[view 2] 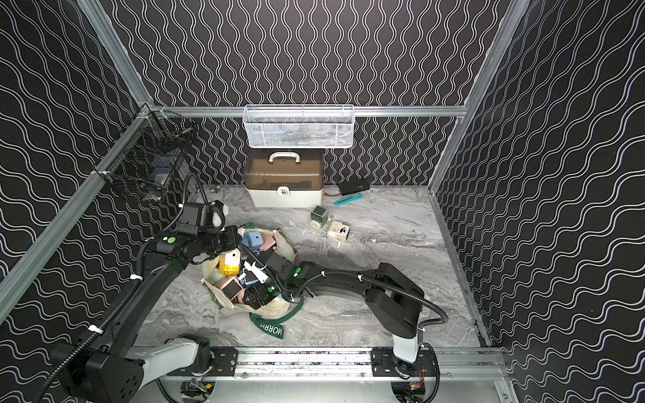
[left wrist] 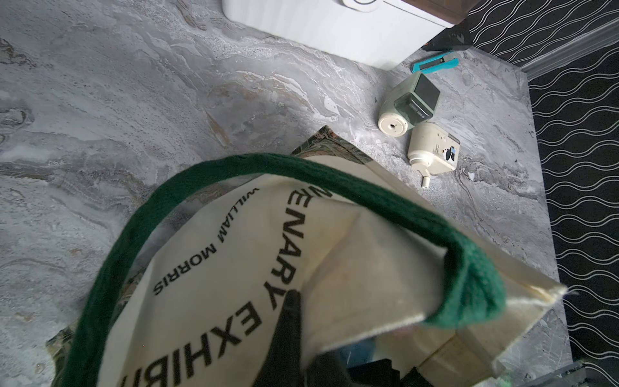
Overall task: Take out the pencil sharpeners from the tote bags
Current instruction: Pick up the pencil sharpener from the canvas bag.
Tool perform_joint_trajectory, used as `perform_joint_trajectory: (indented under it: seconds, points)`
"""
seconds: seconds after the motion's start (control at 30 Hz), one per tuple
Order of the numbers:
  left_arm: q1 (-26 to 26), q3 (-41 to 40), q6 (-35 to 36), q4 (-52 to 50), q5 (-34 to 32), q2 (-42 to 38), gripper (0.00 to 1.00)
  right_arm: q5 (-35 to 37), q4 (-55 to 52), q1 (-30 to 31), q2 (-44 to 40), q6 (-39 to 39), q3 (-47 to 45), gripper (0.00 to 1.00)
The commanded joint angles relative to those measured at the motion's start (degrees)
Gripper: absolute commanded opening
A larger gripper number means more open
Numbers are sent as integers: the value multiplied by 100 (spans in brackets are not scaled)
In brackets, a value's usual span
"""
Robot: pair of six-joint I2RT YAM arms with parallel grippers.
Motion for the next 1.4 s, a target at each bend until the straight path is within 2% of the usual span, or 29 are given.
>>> perform_joint_trajectory:
  seconds: [0.0,0.37,0.53,0.77,1.1,1.37]
  points:
    - [4,-26,97,-338,-126,-32,0,3,-127,-4,38,118,4,78]
    - [4,-25,104,-350,-133,-46,0,107,266,-4,-701,-234,-476,53]
    - [13,-34,94,-346,-142,-53,0,36,330,-4,-985,-567,-637,51]
    - [95,-41,92,-316,-81,-54,0,292,351,5,-1651,-969,-955,48]
    - [148,-59,88,-312,-80,-54,0,679,505,-33,-2508,-1149,-1397,48]
    - [181,-57,92,-307,-65,-64,0,888,646,-383,-3329,-1037,-1742,47]
